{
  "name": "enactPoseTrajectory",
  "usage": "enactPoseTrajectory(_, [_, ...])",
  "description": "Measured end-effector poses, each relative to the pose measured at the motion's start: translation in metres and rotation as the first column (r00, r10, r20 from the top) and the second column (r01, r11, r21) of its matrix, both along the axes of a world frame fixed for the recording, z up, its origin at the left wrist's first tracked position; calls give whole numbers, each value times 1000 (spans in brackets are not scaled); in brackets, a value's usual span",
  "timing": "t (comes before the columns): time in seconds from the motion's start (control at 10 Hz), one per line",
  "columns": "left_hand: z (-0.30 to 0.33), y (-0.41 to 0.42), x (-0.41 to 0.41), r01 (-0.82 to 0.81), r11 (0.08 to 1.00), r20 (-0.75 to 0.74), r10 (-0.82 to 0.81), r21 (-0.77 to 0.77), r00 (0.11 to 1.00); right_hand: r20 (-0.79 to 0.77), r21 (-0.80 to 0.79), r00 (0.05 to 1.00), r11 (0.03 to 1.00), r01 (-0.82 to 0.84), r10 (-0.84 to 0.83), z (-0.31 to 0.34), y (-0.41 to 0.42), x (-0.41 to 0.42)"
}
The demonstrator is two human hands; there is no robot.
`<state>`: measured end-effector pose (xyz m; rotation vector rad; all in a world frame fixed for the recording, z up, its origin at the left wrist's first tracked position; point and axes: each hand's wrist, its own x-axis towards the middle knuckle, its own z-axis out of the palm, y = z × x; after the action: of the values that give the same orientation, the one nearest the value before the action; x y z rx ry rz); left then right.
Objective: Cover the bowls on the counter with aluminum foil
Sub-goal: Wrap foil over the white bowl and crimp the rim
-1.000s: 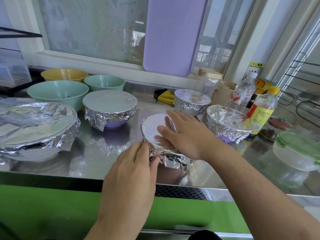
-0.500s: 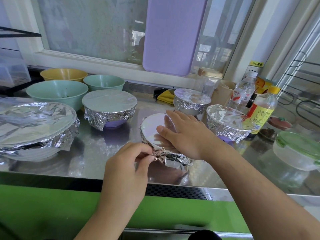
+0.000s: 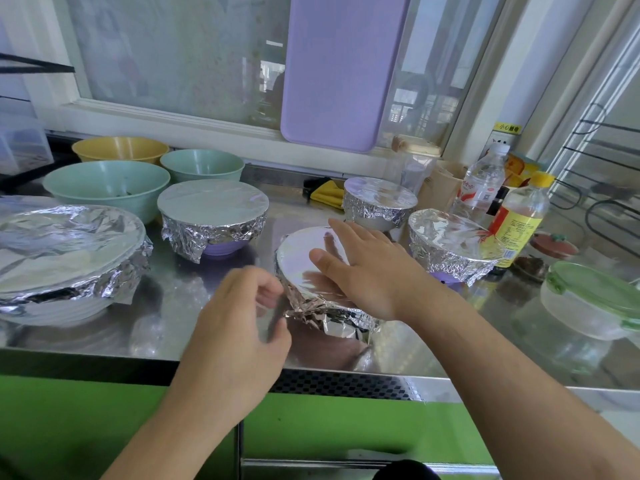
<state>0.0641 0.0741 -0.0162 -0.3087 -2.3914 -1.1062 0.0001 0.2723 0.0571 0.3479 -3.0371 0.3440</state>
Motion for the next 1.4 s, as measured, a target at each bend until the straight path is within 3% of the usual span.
enactPoseTrajectory(0.1, [21, 2, 8, 85, 988, 1, -86, 129, 996, -8, -39, 1000, 999, -3, 2, 0, 1, 2])
enactPoseTrajectory(0.2, [33, 11, -5, 181, 972, 213, -210, 147, 954, -9, -210, 1000, 978, -2, 0, 3, 7, 5])
enactPoseTrajectory(0.3, [31, 17, -22, 230, 966, 315, -256, 119, 914, 44, -380, 999, 925, 1, 17, 7, 26, 13])
enactPoseTrajectory(0.4, [26, 18, -35, 261, 955, 315, -293, 141, 903, 173, -667, 973, 745, 0, 155, 0, 47, 23])
enactPoseTrajectory(0.5, [23, 20, -42, 293, 937, 276, -337, 190, 900, 169, -718, 955, 695, -51, 245, -13, 56, 30])
enactPoseTrajectory(0.8, [16, 22, -42, 289, 932, 217, -336, 220, 917, 23, -771, 974, 625, -126, 225, -34, 56, 38])
enactPoseTrajectory(1.1, [19, 25, -38, 241, 954, 192, -274, 179, 942, -41, -763, 976, 624, -168, 212, -41, 57, 37])
enactPoseTrajectory(1.3, [8, 16, -43, 225, 966, 241, -251, 129, 937, -2, -763, 988, 638, -102, 155, -56, 60, 35])
enactPoseTrajectory(1.4, [15, 6, -40, 246, 959, 323, -278, 138, 904, 38, -813, 976, 575, -94, 214, -56, 67, 36])
